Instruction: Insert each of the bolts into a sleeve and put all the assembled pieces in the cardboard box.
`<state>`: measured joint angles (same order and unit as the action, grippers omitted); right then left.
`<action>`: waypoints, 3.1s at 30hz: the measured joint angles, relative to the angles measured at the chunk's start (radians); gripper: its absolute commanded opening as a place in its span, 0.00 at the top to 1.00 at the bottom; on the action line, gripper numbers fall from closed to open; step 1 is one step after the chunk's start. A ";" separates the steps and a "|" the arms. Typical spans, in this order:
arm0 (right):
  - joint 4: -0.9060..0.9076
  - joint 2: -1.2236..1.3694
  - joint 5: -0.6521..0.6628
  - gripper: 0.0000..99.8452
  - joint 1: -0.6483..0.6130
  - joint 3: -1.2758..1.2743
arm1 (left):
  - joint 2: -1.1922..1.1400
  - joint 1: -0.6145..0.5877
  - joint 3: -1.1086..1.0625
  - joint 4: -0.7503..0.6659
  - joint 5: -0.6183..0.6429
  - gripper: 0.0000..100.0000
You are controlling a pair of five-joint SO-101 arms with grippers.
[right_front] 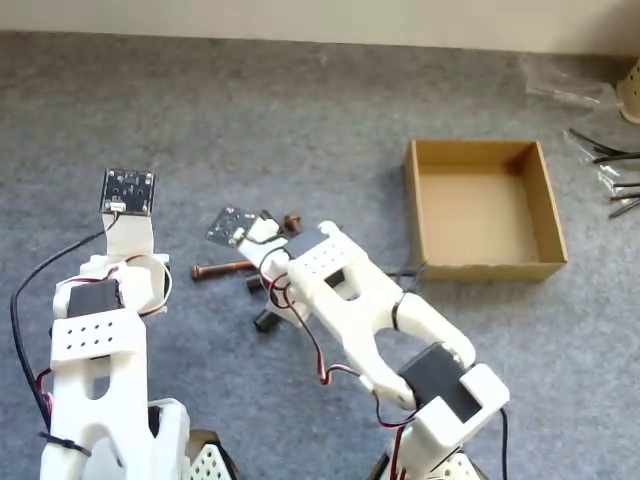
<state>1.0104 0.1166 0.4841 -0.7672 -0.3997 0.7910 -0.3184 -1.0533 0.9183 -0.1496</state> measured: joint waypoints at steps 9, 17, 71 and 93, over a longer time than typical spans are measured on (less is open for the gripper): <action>0.026 -0.002 0.002 0.80 -0.012 0.000 | 0.000 0.000 0.000 0.000 0.000 0.99; 0.069 -0.031 -0.021 0.80 -0.018 0.000 | 0.000 0.000 0.000 -0.003 0.000 0.99; -0.084 0.083 -0.031 0.89 -0.055 -0.087 | 0.000 0.000 -0.012 -0.003 0.000 0.99; 0.025 0.052 -0.032 1.00 0.000 -0.037 | 0.000 0.000 -0.012 -0.003 0.000 0.99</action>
<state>1.0349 0.1688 0.4519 -0.7672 -0.4365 0.7910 -0.3184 -1.0656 0.9152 -0.1496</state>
